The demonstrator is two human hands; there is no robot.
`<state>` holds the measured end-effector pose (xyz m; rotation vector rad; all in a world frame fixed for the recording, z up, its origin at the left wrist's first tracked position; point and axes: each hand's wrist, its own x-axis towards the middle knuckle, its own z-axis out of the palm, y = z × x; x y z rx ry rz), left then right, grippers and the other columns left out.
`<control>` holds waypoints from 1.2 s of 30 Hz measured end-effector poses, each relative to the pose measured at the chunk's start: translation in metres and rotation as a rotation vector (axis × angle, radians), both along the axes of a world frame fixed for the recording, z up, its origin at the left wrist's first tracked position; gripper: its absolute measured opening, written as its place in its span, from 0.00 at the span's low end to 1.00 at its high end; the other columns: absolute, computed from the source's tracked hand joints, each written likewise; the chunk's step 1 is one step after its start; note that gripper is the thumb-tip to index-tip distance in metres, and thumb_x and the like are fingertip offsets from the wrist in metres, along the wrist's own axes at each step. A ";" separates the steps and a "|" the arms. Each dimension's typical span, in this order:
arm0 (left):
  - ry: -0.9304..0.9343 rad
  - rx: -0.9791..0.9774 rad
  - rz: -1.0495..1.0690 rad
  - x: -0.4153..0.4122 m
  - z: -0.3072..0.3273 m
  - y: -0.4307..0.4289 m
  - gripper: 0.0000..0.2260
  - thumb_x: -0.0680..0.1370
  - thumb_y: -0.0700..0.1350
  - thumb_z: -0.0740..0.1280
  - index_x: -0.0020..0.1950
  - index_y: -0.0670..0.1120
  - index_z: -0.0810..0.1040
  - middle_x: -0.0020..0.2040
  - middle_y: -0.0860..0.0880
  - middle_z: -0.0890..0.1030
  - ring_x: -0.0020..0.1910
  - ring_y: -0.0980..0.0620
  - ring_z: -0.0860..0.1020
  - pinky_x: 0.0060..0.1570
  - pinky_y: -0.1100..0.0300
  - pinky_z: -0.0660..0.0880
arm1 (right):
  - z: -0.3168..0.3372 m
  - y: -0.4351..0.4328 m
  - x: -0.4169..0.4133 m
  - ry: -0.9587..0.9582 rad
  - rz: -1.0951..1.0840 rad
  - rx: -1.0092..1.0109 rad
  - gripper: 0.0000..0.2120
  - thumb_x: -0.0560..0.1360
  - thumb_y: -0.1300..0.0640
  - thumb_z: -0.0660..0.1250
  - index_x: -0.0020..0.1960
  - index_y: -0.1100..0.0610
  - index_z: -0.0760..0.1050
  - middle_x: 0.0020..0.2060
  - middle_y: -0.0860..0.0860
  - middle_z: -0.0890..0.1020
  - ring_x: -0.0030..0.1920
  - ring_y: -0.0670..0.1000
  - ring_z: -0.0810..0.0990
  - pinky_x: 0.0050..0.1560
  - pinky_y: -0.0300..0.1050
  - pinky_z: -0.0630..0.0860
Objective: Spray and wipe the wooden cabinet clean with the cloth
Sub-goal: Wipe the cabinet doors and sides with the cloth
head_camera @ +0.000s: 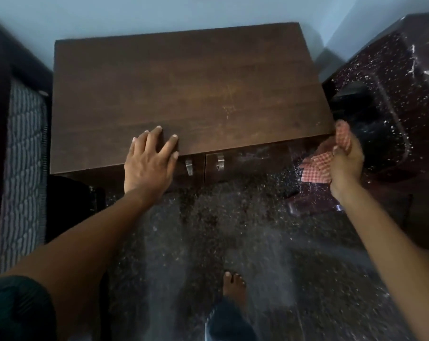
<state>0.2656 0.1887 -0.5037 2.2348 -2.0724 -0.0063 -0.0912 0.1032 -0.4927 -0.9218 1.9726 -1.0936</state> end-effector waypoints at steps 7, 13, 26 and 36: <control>-0.018 -0.301 -0.047 0.005 -0.038 0.003 0.20 0.82 0.53 0.53 0.69 0.48 0.72 0.68 0.40 0.72 0.65 0.37 0.70 0.65 0.42 0.69 | -0.059 0.050 0.046 -0.736 -0.286 -0.060 0.16 0.81 0.58 0.55 0.67 0.49 0.68 0.54 0.50 0.77 0.51 0.51 0.78 0.54 0.52 0.76; -0.047 -0.600 -0.067 0.013 -0.071 -0.007 0.18 0.83 0.53 0.54 0.67 0.50 0.75 0.66 0.43 0.75 0.63 0.40 0.73 0.57 0.44 0.72 | -0.085 0.047 0.072 -0.699 -0.290 -0.320 0.18 0.81 0.54 0.55 0.70 0.47 0.64 0.63 0.50 0.73 0.60 0.51 0.75 0.60 0.49 0.73; -0.090 -1.090 -0.064 0.010 -0.087 -0.025 0.13 0.82 0.48 0.57 0.57 0.48 0.80 0.55 0.50 0.83 0.51 0.45 0.79 0.47 0.50 0.68 | -0.143 0.009 0.066 -0.355 -0.237 -0.751 0.20 0.81 0.57 0.56 0.73 0.50 0.62 0.69 0.50 0.70 0.65 0.49 0.72 0.65 0.46 0.70; -0.011 -1.094 -0.110 0.020 -0.101 -0.037 0.15 0.82 0.47 0.56 0.57 0.46 0.81 0.56 0.48 0.83 0.51 0.42 0.81 0.47 0.46 0.75 | -0.173 -0.019 0.072 -0.087 -0.126 -0.764 0.29 0.77 0.60 0.60 0.73 0.43 0.57 0.77 0.48 0.50 0.76 0.48 0.47 0.76 0.55 0.48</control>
